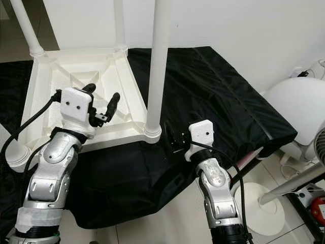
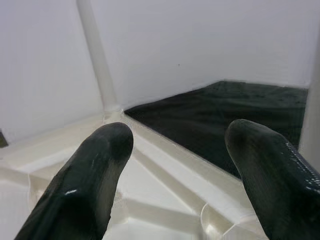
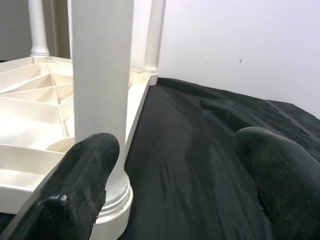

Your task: Building children table

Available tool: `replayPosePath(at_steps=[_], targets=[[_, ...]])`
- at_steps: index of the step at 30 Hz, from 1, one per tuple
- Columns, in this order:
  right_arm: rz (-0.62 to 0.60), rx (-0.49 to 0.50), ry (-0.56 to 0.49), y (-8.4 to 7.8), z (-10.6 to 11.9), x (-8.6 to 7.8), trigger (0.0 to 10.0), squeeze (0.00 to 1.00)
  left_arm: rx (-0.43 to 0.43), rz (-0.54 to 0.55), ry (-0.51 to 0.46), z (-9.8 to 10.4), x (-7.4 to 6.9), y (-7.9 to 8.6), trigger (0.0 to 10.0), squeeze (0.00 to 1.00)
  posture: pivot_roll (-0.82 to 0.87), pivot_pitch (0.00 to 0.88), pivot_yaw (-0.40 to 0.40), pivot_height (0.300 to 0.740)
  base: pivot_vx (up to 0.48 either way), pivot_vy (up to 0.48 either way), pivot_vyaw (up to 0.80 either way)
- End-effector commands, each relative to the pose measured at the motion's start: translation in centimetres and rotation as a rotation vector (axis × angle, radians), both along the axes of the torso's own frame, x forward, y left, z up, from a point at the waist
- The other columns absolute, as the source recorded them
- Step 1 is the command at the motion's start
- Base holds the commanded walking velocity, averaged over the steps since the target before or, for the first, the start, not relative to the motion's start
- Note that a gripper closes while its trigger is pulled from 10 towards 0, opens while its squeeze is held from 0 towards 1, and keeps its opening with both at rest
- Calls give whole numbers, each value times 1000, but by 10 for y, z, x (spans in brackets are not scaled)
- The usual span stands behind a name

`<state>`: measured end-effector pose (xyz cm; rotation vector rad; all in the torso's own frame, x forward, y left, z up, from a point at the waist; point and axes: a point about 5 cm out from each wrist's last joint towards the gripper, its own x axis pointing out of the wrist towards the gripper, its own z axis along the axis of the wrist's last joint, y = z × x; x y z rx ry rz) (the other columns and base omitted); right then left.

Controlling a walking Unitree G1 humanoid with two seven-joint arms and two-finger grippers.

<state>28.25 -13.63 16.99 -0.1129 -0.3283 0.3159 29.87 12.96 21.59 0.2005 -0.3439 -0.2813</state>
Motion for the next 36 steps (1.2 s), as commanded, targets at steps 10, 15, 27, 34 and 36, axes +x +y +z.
replayPosePath(at_steps=[10,15,27,34,36], targets=[[67,32,-60,14,25,17,10000,0,-52,155,-49,13,11,12,10000,0,-3,43,-37,740,0,0,0],[96,35,-78,20,34,26,10000,0,-46,70,-82,20,7,9,10000,0,6,37,-43,740,0,0,0],[125,50,-99,31,47,40,10000,0,-20,36,-76,21,1,20,10000,0,22,25,-54,740,0,0,0],[144,46,-75,34,42,44,10000,0,69,-381,67,-2,-35,4,10000,0,40,20,-72,740,0,0,0],[147,47,-71,35,41,45,10000,0,116,-467,107,-11,-45,0,10000,0,40,20,-72,740,0,0,0]])
